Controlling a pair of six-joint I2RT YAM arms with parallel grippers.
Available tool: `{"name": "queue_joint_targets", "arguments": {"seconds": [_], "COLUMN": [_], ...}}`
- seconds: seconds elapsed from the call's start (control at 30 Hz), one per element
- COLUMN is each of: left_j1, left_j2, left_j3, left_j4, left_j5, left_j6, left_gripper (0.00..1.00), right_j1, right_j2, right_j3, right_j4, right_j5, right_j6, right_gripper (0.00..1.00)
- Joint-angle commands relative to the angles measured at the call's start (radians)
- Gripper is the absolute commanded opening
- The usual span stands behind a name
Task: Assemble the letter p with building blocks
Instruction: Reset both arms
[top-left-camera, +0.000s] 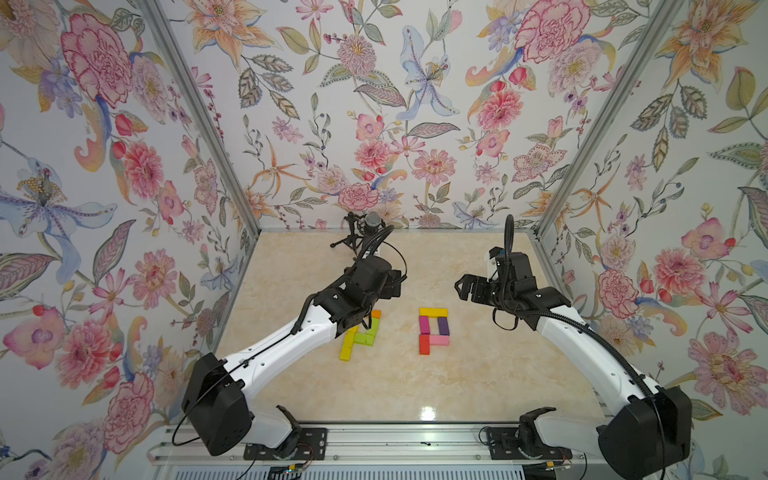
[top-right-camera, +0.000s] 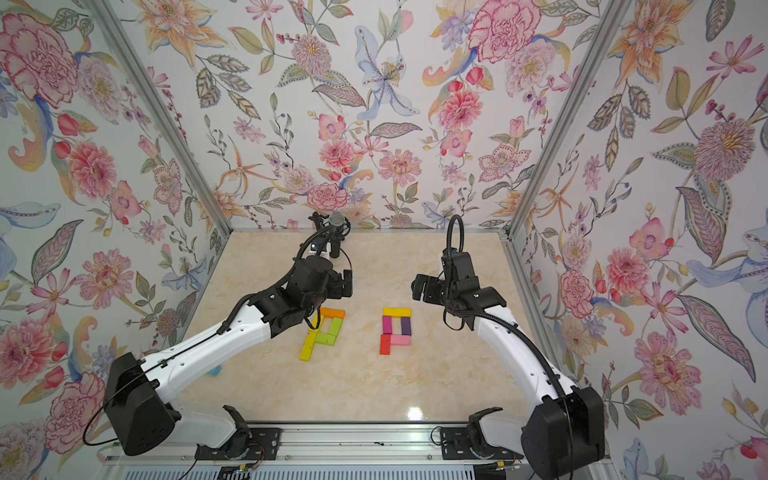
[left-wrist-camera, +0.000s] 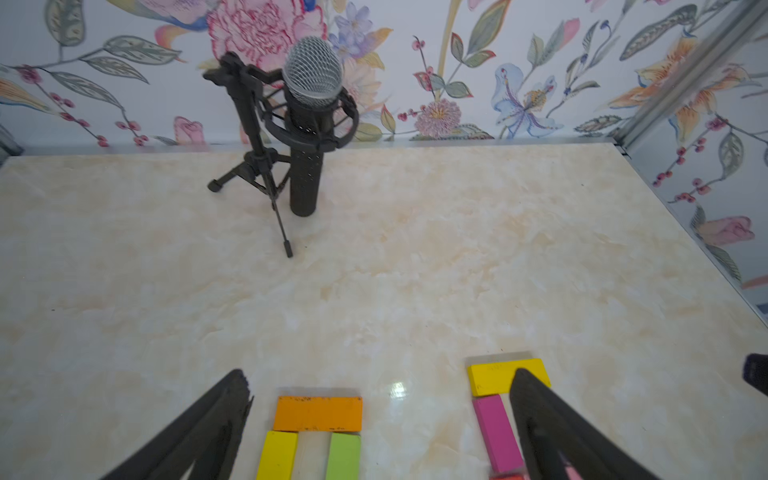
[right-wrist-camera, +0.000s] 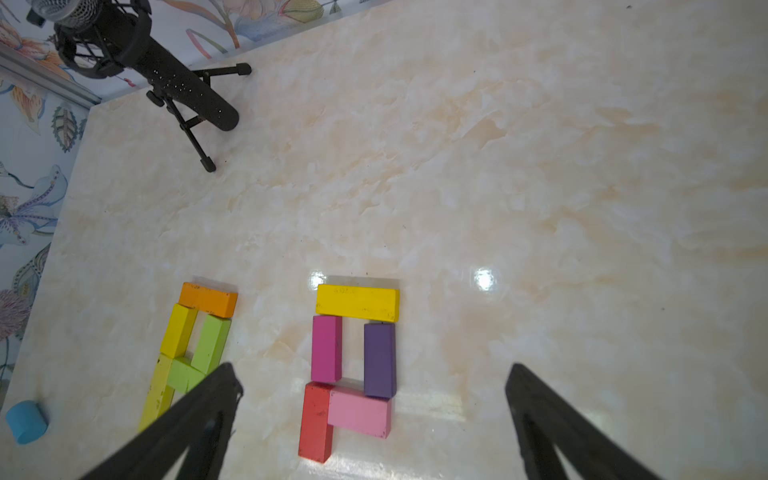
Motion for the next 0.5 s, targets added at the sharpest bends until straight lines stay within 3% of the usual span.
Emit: {"name": "queue_joint_targets", "arguments": {"seconds": [0.0, 0.13, 0.2, 0.3, 0.4, 0.47], "left_j1": [0.095, 0.224, 0.304, 0.422, 0.467, 0.513], "left_j2": [-0.078, -0.207, -0.248, -0.242, -0.217, -0.191], "left_j3": [-0.153, -0.300, -0.404, -0.479, -0.635, -0.715], "left_j4": [0.324, 0.529, 0.640, 0.655, 0.891, 1.006], "left_j5": [-0.239, -0.283, -0.247, -0.184, -0.192, -0.140], "left_j6": [0.222, 0.335, 0.387, 0.418, 0.588, 0.621], "left_gripper": [0.99, 1.00, 0.99, 0.99, 0.99, 0.99], "right_j1": [-0.074, -0.125, -0.160, -0.199, -0.204, -0.211], "right_j2": [0.087, 0.071, 0.075, 0.130, 0.168, 0.182], "right_j3": [0.089, 0.018, -0.050, -0.125, -0.280, -0.407], "right_j4": [0.025, 0.274, 0.409, 0.558, 0.834, 1.047], "right_j5": [0.084, 0.258, 0.283, 0.310, 0.332, 0.341], "right_j6": [-0.061, -0.126, -0.166, -0.224, -0.356, -0.397], "right_gripper": [1.00, 1.00, 1.00, 1.00, 1.00, 1.00]}}
